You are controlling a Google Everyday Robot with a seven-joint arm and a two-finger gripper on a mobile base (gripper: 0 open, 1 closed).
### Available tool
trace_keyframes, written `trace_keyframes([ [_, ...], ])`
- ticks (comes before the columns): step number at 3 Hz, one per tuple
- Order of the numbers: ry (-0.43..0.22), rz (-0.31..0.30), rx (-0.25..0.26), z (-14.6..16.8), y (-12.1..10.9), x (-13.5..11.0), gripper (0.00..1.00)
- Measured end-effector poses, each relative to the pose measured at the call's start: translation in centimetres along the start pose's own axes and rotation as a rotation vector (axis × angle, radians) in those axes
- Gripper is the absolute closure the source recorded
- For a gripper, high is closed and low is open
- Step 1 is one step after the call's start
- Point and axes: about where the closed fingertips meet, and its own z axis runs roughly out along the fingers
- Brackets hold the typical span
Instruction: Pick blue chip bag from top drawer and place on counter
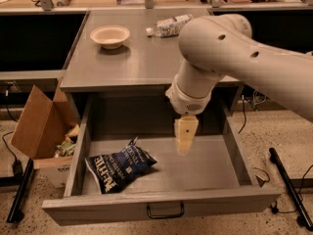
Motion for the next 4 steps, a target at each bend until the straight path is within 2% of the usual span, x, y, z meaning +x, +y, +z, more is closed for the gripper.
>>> trace_keyframes([
  [1,-0.026,-0.043,0.032,1.3,-1.7,-1.4,0.0],
  [2,-0.097,-0.103,-0.008,4.3,-1.9,-5.0,0.0],
  [3,-0.135,-0.129,-0.071,7.1,-1.4,-7.1,0.0],
  [4,-0.135,-0.129,-0.071,7.1,-1.4,-7.1,0.0],
])
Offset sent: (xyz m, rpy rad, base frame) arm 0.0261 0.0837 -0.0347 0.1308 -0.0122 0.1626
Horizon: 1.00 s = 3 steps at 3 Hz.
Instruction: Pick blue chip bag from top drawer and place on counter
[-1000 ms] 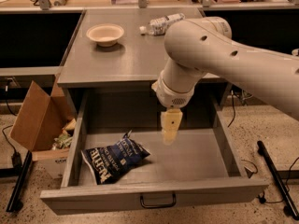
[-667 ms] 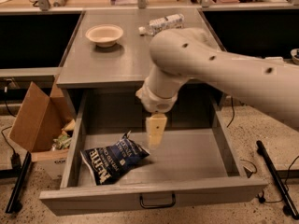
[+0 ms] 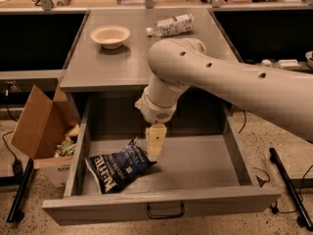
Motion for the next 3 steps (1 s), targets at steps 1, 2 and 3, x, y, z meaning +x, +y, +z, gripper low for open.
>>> trace_keyframes([
  [1,-0.012,0.005,0.009,0.7,0.2,0.1,0.0],
  [2,-0.023,-0.027,-0.014,3.3,0.1,-0.3,0.0],
  [3,-0.029,-0.054,-0.056,6.2,0.0,-0.5,0.0],
])
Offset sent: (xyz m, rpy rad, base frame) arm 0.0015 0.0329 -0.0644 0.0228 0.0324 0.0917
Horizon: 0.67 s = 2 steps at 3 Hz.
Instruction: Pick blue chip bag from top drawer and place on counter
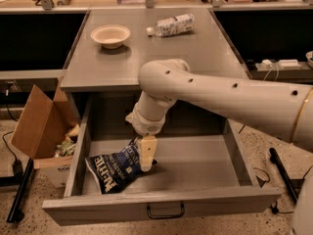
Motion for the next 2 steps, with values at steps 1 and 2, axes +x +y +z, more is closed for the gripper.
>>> trace_keyframes([
  [1,-0.014,-0.008,-0.04,2.3,-0.1,0.2,0.0],
  [2,-0.023,-0.008,-0.073,4.0,0.0,0.4,0.0],
])
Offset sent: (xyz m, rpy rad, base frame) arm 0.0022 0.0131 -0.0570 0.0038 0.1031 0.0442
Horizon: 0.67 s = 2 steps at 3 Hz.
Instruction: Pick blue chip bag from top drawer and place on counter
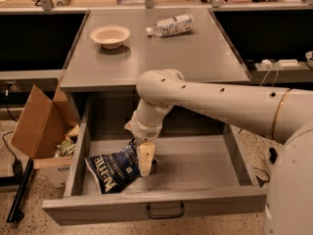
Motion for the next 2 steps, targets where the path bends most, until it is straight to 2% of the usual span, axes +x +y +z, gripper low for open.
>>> trace_keyframes([
  [1,-0.004,0.001,-0.021,1.12,-0.06,0.25,0.21],
  [2,-0.004,0.001,-0.021,1.11,-0.06,0.25,0.44],
])
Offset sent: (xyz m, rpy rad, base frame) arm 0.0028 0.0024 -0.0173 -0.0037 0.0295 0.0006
